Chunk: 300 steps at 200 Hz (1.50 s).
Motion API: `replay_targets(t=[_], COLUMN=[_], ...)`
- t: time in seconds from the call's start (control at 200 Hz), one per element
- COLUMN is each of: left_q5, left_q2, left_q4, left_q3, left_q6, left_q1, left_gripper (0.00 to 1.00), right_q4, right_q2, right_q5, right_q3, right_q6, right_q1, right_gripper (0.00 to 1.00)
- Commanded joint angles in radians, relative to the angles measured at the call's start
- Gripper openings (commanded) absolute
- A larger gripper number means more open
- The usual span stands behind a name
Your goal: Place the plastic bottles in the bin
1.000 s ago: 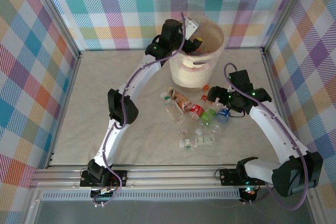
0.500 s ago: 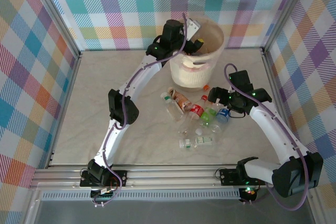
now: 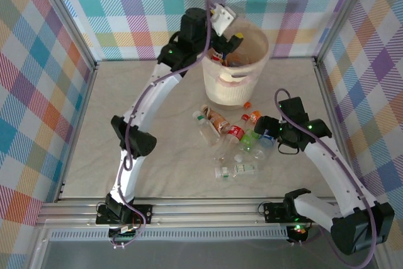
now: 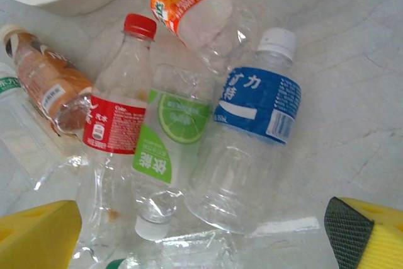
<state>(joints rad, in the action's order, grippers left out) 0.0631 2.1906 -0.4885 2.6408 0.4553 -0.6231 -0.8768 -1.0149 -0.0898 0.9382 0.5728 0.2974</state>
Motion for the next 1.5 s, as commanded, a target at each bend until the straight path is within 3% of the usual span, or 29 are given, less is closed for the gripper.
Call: replay_targets(t=[0.0, 0.135, 0.47, 0.67, 0.945, 1.115, 1.495], left_q5=[-0.066, -0.163, -0.328, -0.454, -0.572, -0.59, -0.592], left_q2=[-0.094, -0.258, -0.804, -1.005, -1.115, -1.152, -1.141], left_q4=[-0.039, 0.041, 0.409, 0.439, 0.351, 0.351, 0.35], left_q3=[-0.04, -0.26, -1.085, -1.372, -1.575, -1.661, -1.679], left_q6=[-0.034, -0.117, -0.342, -0.495, -0.672, -0.739, -0.774], left_q1=[-0.009, -0.009, -0.009, -0.008, -0.007, -0.007, -0.007], left_gripper=[0.94, 0.96, 1.0, 1.0, 1.0, 1.0, 1.0], right_q4=[-0.019, -0.011, 0.1, 0.146, 0.19, 0.24, 0.334], right_q2=[0.036, 0.048, 0.025, -0.029, -0.082, -0.101, -0.199], right_q5=[0.004, 0.013, 0.014, 0.028, 0.034, 0.063, 0.129], right_q3=[-0.038, -0.079, -0.167, -0.185, -0.209, -0.245, -0.302], right_q6=[0.029, 0.042, 0.115, 0.149, 0.164, 0.161, 0.154], right_q1=[0.007, 0.008, -0.001, -0.016, -0.057, -0.095, -0.159], right_gripper=[1.0, 1.0, 1.0, 1.0, 0.92, 0.86, 0.76])
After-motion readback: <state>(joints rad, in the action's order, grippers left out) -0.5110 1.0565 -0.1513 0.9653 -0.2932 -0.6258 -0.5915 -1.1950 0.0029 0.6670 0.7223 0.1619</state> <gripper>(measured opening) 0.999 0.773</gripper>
